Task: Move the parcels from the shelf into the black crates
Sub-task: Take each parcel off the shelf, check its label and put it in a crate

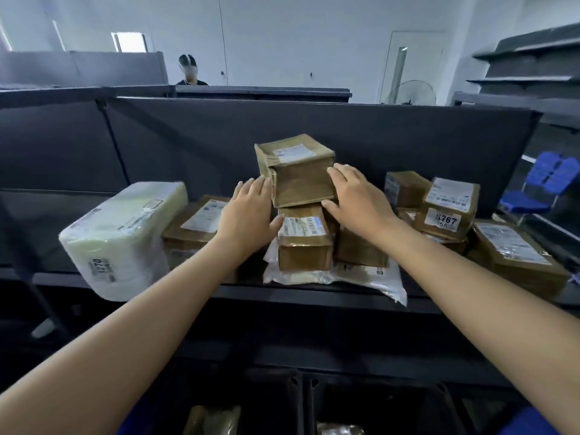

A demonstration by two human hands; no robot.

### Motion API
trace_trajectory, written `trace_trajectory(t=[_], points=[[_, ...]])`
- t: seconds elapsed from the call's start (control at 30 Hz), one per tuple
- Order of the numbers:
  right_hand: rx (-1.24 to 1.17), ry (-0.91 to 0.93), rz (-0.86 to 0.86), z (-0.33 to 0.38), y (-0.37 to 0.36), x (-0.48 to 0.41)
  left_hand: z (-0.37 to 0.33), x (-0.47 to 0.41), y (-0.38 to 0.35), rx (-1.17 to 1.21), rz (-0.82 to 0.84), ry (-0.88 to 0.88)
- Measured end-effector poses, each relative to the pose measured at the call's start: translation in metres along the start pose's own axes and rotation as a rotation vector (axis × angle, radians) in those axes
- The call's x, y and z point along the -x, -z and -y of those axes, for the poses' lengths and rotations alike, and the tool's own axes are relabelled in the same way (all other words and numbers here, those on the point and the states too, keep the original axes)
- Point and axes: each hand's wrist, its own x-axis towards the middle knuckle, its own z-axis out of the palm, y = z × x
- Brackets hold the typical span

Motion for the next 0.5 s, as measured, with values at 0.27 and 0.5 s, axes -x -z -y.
trace_trajectory(t=[0.27, 0.5], points=[[0.048, -0.022, 0.095, -0.025, -0.012, -0.089, 0.018, -0.098, -0.014, 0.08, 0.026, 0.061], [-0.015, 0.041, 0.128, -0.038, -0.031, -0.121, 0.025, -0.137, -0.039, 0.109, 0.134, 0.11]])
